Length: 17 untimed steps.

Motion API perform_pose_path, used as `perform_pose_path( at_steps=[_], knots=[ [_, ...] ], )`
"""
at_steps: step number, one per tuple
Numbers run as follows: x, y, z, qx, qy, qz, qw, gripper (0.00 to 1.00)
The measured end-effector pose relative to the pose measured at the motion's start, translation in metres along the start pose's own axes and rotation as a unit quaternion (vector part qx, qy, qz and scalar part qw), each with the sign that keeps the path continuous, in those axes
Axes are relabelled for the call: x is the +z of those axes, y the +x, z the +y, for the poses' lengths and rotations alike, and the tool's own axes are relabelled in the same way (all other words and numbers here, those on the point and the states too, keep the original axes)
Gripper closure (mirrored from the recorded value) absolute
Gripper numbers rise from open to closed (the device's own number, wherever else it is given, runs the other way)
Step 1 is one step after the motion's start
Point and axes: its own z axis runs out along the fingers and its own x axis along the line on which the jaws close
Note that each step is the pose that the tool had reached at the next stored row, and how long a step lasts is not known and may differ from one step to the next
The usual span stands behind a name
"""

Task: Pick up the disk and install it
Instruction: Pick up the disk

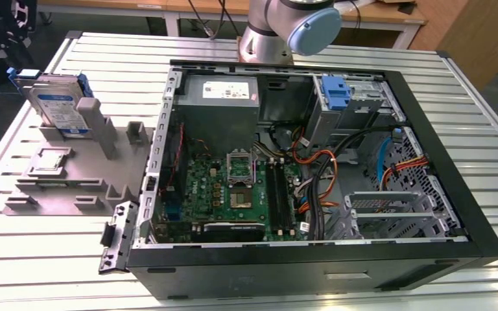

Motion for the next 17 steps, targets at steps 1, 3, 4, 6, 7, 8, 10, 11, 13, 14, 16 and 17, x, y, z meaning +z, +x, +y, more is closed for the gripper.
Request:
perform_pose_path(
  at_steps=[1,3,4,6,7,8,10,11,13,14,16,17],
  knots=[
    [0.0,0.0,0.0,0.0,0.0,0.0,1.0,0.74],
    [0.0,0.0,0.0,0.0,0.0,0.0,1.0,0.68],
    [0.0,0.0,0.0,0.0,0.0,0.0,1.0,0.68],
    [0.0,0.0,0.0,0.0,0.0,0.0,1.0,0.68],
    [0.0,0.0,0.0,0.0,0.0,0.0,1.0,0.68],
    [0.0,0.0,0.0,0.0,0.0,0.0,1.0,0.68],
    [0.0,0.0,0.0,-0.001,0.0,0.0,1.0,0.68],
    [0.0,0.0,0.0,-0.004,0.0,0.0,1.0,0.68],
    [0.0004,0.0,0.0,-0.015,0.0,0.0,0.9999,0.68],
    [0.0007,0.0,0.0,-0.023,0.0001,0.0,0.9997,0.68],
    [0.0015,0.0001,0.0001,-0.032,0.0036,-0.002,0.9995,0.68],
    [0.0017,0.0,0.0001,-0.034,0.007,-0.0039,0.9994,0.68]
  ],
)
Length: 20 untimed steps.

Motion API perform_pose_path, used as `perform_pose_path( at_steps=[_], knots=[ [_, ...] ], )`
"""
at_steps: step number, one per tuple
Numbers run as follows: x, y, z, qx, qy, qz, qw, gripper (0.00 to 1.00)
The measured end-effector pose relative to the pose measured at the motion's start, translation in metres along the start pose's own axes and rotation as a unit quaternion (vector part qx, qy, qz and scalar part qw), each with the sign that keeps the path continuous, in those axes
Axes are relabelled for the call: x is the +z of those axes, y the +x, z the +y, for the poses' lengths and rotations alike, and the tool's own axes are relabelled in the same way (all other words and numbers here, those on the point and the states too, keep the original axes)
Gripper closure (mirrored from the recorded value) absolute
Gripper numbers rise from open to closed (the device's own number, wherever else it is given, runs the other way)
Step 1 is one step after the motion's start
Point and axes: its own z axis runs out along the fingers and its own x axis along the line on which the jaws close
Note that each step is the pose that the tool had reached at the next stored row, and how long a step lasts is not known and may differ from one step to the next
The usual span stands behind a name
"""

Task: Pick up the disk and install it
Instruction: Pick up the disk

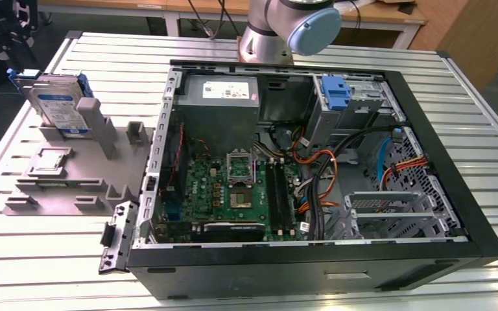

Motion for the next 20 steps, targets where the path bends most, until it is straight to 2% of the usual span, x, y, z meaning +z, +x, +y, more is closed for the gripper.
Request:
perform_pose_path(
  at_steps=[2,4,6,11,20],
  knots=[
    [0.0006,0.0,0.0,-0.006,0.0074,-0.004,0.9999,0.68],
    [0.0018,0.0,-0.0001,-0.015,0.0104,-0.0058,0.9998,0.68],
    [0.0035,0.0,0.0,-0.029,0.0104,-0.0064,0.9995,0.68],
    [0.0056,0.0002,0.0003,-0.064,0.0098,-0.0072,0.9979,0.68],
    [0.0057,0.0003,0.0005,-0.069,0.0094,-0.0073,0.9976,0.68]
  ],
)
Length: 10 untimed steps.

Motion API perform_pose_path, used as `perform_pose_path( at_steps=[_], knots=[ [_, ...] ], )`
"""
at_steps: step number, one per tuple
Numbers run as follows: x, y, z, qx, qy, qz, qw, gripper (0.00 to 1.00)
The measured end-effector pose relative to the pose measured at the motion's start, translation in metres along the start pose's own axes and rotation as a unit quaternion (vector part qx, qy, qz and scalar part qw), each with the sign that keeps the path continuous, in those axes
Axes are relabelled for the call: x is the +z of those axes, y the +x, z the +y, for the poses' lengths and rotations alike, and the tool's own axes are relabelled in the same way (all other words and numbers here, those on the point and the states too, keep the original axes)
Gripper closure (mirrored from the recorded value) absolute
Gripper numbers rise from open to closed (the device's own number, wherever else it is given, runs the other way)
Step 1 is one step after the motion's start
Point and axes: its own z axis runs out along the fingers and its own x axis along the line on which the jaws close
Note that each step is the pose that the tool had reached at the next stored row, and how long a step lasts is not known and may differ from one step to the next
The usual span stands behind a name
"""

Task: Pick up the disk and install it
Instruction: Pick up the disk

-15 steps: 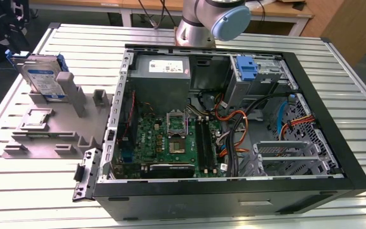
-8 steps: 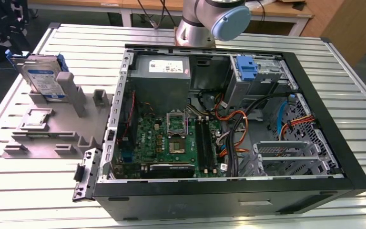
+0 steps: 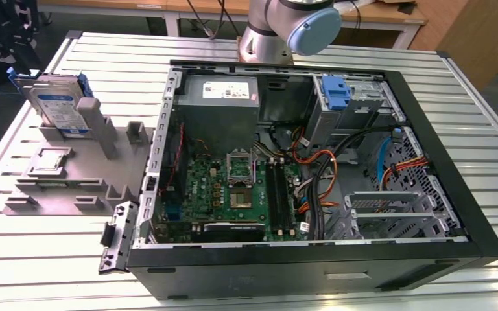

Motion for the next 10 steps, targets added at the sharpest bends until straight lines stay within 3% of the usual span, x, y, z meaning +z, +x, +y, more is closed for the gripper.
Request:
perform_pose_path(
  at_steps=[10],
  knots=[
    [0.0001,0.0,0.0,-0.001,0.0,-0.0001,1.0,0.68]
  ],
)
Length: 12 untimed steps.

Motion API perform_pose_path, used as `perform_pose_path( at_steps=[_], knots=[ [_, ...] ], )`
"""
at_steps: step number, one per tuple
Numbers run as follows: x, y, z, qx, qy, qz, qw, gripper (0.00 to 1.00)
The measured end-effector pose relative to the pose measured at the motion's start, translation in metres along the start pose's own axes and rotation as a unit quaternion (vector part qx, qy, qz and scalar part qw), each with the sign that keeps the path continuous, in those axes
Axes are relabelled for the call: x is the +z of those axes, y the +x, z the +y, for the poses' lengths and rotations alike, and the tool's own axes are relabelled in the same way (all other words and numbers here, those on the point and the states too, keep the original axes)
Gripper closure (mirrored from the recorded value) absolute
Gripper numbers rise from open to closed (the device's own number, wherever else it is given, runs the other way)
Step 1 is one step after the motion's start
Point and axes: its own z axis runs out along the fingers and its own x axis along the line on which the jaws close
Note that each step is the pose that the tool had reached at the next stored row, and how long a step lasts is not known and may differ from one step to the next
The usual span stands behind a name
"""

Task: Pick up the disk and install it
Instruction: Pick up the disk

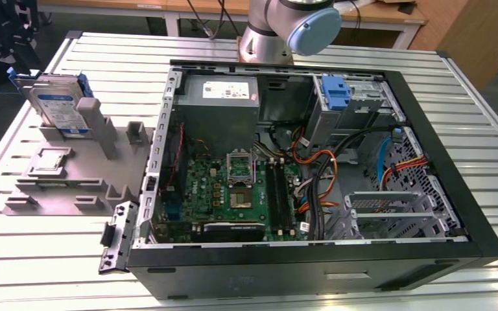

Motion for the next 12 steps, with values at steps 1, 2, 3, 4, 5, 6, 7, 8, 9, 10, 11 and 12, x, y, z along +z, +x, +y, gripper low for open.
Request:
perform_pose_path(
  at_steps=[1,2,3,4,5,6,7,8,9,10,11,12],
  knots=[
    [0.0,0.0,0.0,-0.002,0.0,-0.0001,1.0,0.68],
    [0.0001,0.0,0.0,-0.007,-0.0001,-0.0003,1.0,0.68],
    [0.0001,0.0,0.0001,-0.013,-0.0002,-0.0005,0.9999,0.68],
    [0.0002,0.0,0.0001,-0.021,-0.0003,-0.0008,0.9998,0.68],
    [0.0002,0.0,0.0001,-0.03,-0.0005,-0.001,0.9996,0.68],
    [0.0002,0.0,0.0001,-0.039,-0.0007,-0.0013,0.9992,0.68],
    [0.0003,0.0,0.0001,-0.047,-0.0009,-0.0016,0.9989,0.68],
    [0.0005,0.0001,0.0002,-0.054,-0.001,-0.0018,0.9986,0.68],
    [0.0009,0.0002,0.0004,-0.058,-0.001,-0.0021,0.9983,0.68],
    [0.0012,0.0004,0.0009,-0.062,-0.0012,-0.0024,0.9981,0.68],
    [0.0016,0.0007,0.0019,-0.064,-0.0014,-0.003,0.9979,0.68],
    [0.0021,0.0014,0.0038,-0.066,-0.0017,-0.0038,0.9978,0.68]
  ],
)
